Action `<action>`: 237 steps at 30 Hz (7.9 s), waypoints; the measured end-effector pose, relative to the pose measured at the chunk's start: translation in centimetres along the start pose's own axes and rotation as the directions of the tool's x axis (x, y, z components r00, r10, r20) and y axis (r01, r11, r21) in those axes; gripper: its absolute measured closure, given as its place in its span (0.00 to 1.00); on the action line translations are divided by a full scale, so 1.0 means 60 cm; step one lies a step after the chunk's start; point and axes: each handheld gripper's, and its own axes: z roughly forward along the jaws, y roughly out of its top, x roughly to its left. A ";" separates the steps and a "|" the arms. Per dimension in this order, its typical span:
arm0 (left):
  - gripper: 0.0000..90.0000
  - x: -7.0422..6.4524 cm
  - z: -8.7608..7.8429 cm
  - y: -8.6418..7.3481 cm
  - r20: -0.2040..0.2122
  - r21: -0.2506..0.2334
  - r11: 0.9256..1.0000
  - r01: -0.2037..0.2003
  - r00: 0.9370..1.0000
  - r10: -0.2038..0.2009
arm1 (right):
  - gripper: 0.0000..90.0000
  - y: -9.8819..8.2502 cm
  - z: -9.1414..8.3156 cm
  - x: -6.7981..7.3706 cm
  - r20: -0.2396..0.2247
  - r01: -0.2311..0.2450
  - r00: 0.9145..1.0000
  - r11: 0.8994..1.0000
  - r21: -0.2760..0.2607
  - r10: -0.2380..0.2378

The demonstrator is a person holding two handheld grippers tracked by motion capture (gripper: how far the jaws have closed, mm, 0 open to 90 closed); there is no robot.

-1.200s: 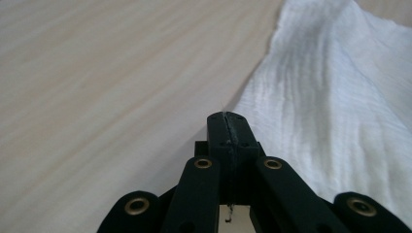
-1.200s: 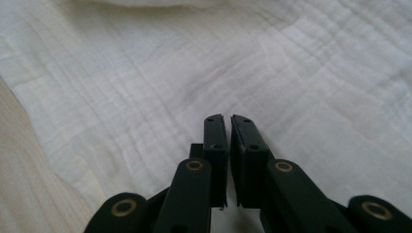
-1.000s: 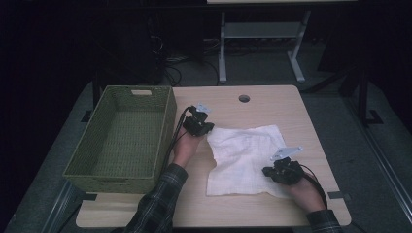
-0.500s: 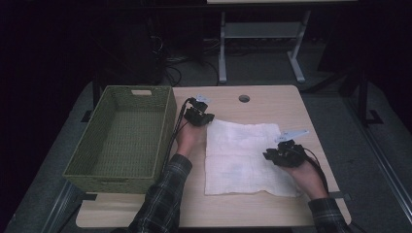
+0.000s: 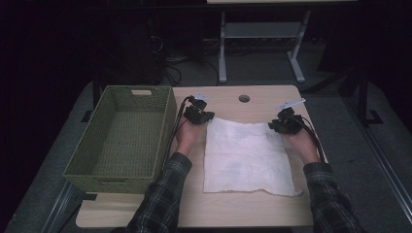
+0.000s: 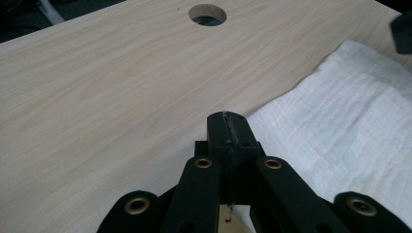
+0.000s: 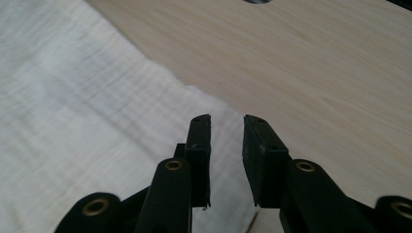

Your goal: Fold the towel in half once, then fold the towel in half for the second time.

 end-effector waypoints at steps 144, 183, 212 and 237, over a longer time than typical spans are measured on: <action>0.43 -0.132 0.031 -0.028 0.152 0.022 0.989 -0.145 0.978 0.140 | 1.00 -0.093 -0.030 0.203 -0.279 0.054 0.959 0.998 -0.016 -0.056; 0.95 -0.180 0.027 -0.018 0.326 0.019 0.950 -0.311 0.900 0.288 | 1.00 -0.099 -0.024 0.210 -0.275 0.044 0.961 0.999 0.021 -0.036; 0.94 -0.241 -0.015 -0.092 0.376 0.031 0.926 -0.376 0.863 0.338 | 1.00 -0.136 -0.067 0.193 -0.186 0.051 0.982 0.998 0.029 -0.045; 0.58 -0.260 -0.023 -0.118 0.455 0.060 0.931 -0.361 0.840 0.297 | 1.00 -0.120 -0.159 0.164 -0.151 0.028 0.988 0.996 -0.083 -0.041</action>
